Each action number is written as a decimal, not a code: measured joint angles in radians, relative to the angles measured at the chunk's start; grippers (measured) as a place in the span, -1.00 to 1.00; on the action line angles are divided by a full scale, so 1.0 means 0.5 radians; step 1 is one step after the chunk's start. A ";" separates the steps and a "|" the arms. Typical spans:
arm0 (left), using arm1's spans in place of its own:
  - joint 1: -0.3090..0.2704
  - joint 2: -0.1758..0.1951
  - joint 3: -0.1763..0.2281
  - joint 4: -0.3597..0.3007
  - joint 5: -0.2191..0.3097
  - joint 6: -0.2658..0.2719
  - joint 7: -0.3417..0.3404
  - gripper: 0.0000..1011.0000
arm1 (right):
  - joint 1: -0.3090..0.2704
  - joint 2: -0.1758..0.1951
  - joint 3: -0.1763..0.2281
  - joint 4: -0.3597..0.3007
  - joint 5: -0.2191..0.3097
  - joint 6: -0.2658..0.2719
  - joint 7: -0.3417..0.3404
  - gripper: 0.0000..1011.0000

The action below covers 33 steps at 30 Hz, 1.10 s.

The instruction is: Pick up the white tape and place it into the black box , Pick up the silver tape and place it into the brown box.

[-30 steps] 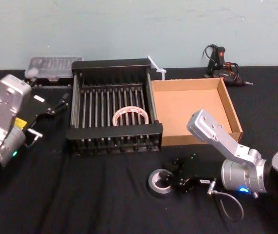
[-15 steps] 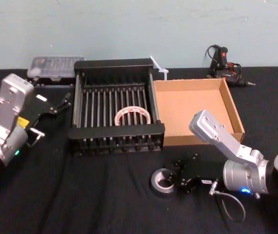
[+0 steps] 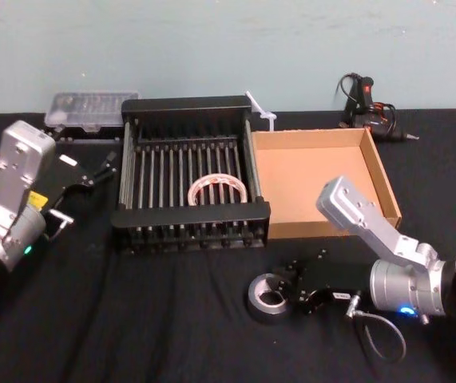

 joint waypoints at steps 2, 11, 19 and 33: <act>0.000 0.000 0.000 0.000 0.000 0.000 0.000 0.98 | -0.004 0.006 0.011 -0.004 0.018 -0.006 0.000 -0.69; 0.000 0.000 0.000 0.000 0.000 0.000 0.000 0.98 | -0.018 0.028 0.083 -0.026 0.063 -0.018 -0.071 -0.69; 0.000 0.000 0.000 0.000 0.000 0.000 0.000 0.98 | -0.016 0.037 0.190 -0.029 0.081 -0.037 -0.179 -0.69; 0.000 0.000 0.000 0.000 0.000 0.000 0.000 0.98 | 0.060 -0.050 0.329 0.093 0.073 -0.051 -0.326 -0.69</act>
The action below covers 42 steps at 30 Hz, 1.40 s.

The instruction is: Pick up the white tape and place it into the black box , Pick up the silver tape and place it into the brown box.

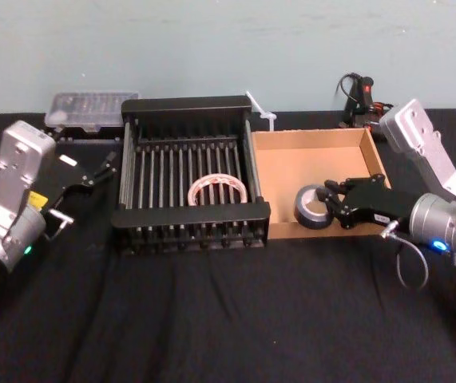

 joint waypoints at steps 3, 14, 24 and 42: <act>0.000 0.000 0.000 0.000 0.000 0.000 0.000 0.98 | 0.024 -0.021 0.009 0.033 -0.013 0.008 -0.013 -0.69; 0.000 0.000 0.000 0.000 0.000 0.000 0.000 0.98 | 0.175 -0.145 0.036 0.218 -0.090 0.045 -0.058 -0.69; 0.000 0.000 0.000 0.000 0.000 0.000 0.000 0.98 | 0.230 -0.205 0.057 0.296 -0.130 0.055 -0.066 -0.69; 0.000 0.000 0.000 0.000 0.000 0.000 0.000 0.98 | 0.232 -0.204 0.055 0.294 -0.130 0.056 -0.065 -0.69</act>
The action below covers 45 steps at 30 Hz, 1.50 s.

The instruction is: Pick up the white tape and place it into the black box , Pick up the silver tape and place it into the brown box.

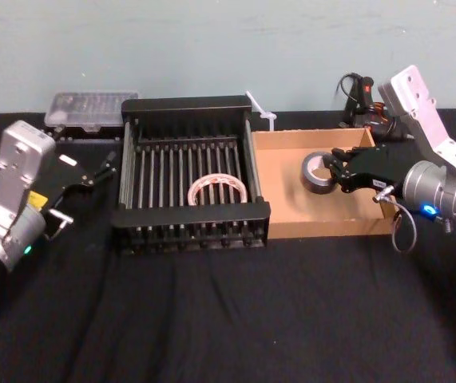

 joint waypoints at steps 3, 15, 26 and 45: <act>0.000 0.000 0.000 0.000 0.000 0.000 0.000 0.98 | 0.000 0.001 -0.001 -0.001 0.001 0.000 0.000 -0.66; 0.000 0.000 0.000 0.000 0.000 0.000 0.000 0.98 | -0.002 0.002 -0.002 -0.003 0.003 0.000 0.001 0.06; 0.000 0.000 0.000 0.000 0.000 0.000 0.000 0.98 | -0.002 0.002 -0.002 -0.003 0.003 0.000 0.001 0.74; 0.000 0.000 0.000 0.000 0.000 0.000 0.000 0.98 | -0.077 -0.010 0.041 -0.090 -0.082 -0.079 -0.125 0.98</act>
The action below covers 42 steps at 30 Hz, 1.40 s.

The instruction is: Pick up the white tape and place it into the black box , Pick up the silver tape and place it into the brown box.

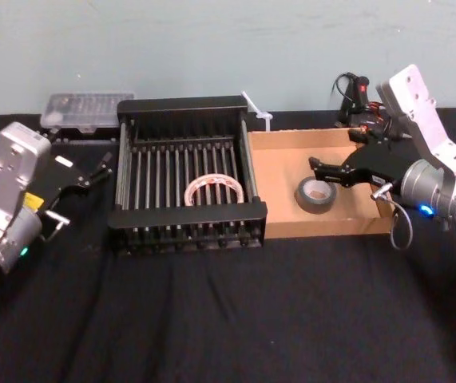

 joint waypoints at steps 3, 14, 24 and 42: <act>0.000 0.000 0.000 0.000 0.000 0.000 0.000 0.98 | -0.059 -0.015 0.018 -0.059 -0.085 -0.084 -0.121 0.98; 0.000 0.000 0.000 0.000 0.000 0.000 0.000 0.98 | -0.334 -0.082 0.039 -0.193 -0.459 -0.544 -0.579 0.98; 0.000 0.000 0.000 0.000 0.000 0.000 0.000 0.98 | -0.452 -0.125 0.056 -0.171 -0.597 -0.662 -0.708 0.98; 0.000 0.000 0.000 0.000 0.000 0.000 0.000 0.98 | -0.464 -0.132 0.071 -0.171 -0.598 -0.646 -0.703 0.98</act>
